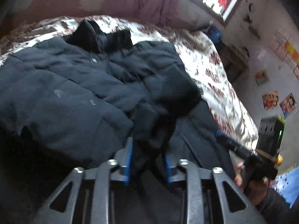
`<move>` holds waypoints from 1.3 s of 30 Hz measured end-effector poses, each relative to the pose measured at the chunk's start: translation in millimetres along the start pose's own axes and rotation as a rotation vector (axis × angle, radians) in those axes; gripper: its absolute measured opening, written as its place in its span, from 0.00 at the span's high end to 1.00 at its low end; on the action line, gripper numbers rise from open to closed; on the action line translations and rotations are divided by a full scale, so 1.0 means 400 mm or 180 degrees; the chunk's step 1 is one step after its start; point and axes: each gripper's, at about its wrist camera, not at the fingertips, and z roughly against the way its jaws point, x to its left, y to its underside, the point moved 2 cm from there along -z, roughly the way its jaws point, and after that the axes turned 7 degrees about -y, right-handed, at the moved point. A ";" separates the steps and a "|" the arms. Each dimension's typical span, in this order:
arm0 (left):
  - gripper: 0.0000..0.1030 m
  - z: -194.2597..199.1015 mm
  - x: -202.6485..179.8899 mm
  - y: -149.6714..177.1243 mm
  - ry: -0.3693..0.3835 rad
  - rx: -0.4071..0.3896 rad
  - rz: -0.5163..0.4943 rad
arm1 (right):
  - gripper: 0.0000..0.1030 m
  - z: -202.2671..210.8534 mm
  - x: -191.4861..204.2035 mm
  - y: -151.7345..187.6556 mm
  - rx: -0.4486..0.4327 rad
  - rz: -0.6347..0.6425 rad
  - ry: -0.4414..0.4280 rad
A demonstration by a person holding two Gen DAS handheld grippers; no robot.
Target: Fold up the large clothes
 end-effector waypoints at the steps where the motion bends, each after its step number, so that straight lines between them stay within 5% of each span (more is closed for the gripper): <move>1: 0.61 -0.004 -0.006 0.010 0.0001 0.0041 -0.0046 | 0.19 0.001 -0.001 0.000 0.0011 -0.0056 -0.0043; 3: 0.23 0.003 -0.019 0.028 0.0048 0.0022 -0.0166 | 0.19 0.000 -0.003 -0.001 0.0046 -0.0126 -0.0112; 5: 0.15 0.020 -0.031 0.036 0.0115 -0.0089 -0.0207 | 0.19 -0.004 0.000 0.001 0.0095 -0.0171 -0.0147; 10: 0.15 0.058 -0.016 0.071 0.0258 -0.0083 -0.0145 | 0.19 -0.024 0.055 0.007 0.0231 0.0121 -0.0054; 14: 0.15 0.111 0.044 0.106 0.0150 -0.0194 0.0030 | 0.22 -0.091 0.109 0.020 0.0509 0.0527 0.0326; 17: 0.15 0.152 0.109 0.127 -0.0124 -0.0321 0.0178 | 0.55 -0.147 0.118 0.023 0.0599 0.0610 0.0560; 19: 0.15 0.188 0.157 0.138 -0.0395 -0.0445 0.0227 | 0.58 -0.176 0.118 0.024 0.0578 0.0610 0.0688; 22: 0.15 0.234 0.225 0.145 -0.0593 -0.0549 0.0354 | 0.64 -0.183 0.122 0.018 0.0525 0.0430 0.0532; 24: 0.15 0.262 0.282 0.149 -0.0699 -0.0587 0.0461 | 0.89 -0.193 0.128 0.019 0.0579 0.0427 0.0549; 26: 0.15 0.277 0.326 0.154 -0.0776 -0.0624 0.0530 | 0.97 -0.202 0.134 0.025 0.0637 0.0506 0.0651; 29: 0.15 0.290 0.394 0.163 -0.0868 -0.0645 0.0690 | 0.98 -0.177 0.160 0.007 0.0555 0.0692 0.0656; 35: 0.15 0.277 0.446 0.160 -0.0916 -0.0660 0.0808 | 0.98 -0.058 0.248 -0.151 -0.0182 0.1271 0.1073; 39: 0.15 0.262 0.454 0.143 -0.1005 -0.0665 0.0780 | 0.98 -0.076 0.221 -0.249 -0.0219 0.1239 0.1318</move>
